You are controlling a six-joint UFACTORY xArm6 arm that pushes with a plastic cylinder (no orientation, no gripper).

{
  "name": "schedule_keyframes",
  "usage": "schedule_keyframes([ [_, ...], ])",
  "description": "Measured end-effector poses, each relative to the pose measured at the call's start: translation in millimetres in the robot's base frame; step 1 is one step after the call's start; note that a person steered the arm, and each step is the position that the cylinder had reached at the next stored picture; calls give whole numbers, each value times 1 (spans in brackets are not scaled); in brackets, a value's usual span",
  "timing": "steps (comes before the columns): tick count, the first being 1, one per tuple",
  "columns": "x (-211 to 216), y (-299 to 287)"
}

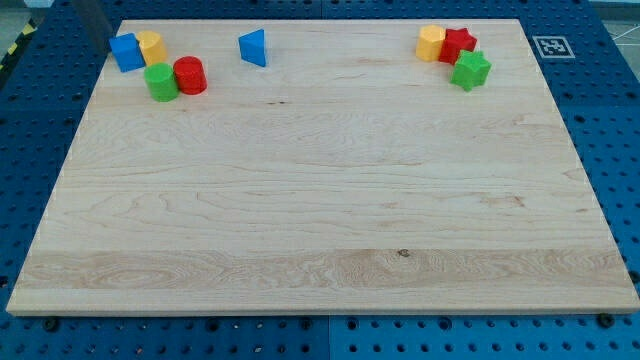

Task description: Move the blue cube and yellow heart up a bit

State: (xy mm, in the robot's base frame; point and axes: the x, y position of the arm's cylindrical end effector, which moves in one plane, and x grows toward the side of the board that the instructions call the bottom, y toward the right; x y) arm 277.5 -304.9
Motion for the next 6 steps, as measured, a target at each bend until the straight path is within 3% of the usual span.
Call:
schedule_keyframes([
  [1,54,0],
  [2,78,3],
  [3,61,7],
  [4,14,7],
  [6,7,24],
])
